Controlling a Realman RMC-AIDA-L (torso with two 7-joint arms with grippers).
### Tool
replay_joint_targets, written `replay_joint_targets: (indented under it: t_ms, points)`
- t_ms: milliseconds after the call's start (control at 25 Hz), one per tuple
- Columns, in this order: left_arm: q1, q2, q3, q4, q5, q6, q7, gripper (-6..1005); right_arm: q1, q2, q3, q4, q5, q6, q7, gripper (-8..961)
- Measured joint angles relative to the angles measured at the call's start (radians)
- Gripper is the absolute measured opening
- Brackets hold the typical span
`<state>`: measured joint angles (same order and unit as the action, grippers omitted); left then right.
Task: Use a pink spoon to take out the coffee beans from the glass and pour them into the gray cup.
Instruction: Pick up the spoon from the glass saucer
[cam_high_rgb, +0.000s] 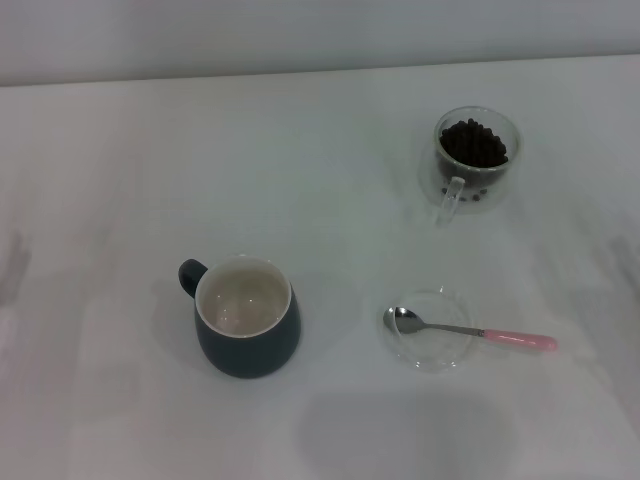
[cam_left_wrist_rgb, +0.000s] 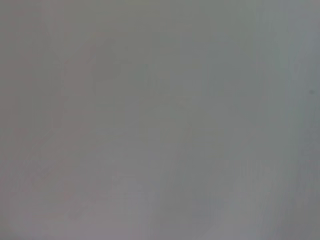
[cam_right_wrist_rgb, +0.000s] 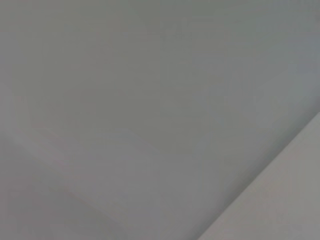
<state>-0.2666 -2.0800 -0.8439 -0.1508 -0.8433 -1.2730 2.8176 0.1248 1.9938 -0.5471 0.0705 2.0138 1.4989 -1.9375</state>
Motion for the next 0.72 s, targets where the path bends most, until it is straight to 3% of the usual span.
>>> replay_joint_targets:
  t_ms: [360, 720]
  points:
    - [-0.008, -0.002, 0.003, -0.008, 0.001, 0.000, 0.000, 883, -0.013, -0.001, -0.046, 0.002, -0.021, 0.005, 0.005, 678]
    - [-0.020, -0.002, 0.000, -0.010, 0.001, -0.001, 0.000, 882, -0.075, 0.000, -0.059, 0.048, -0.025, 0.086, -0.037, 679]
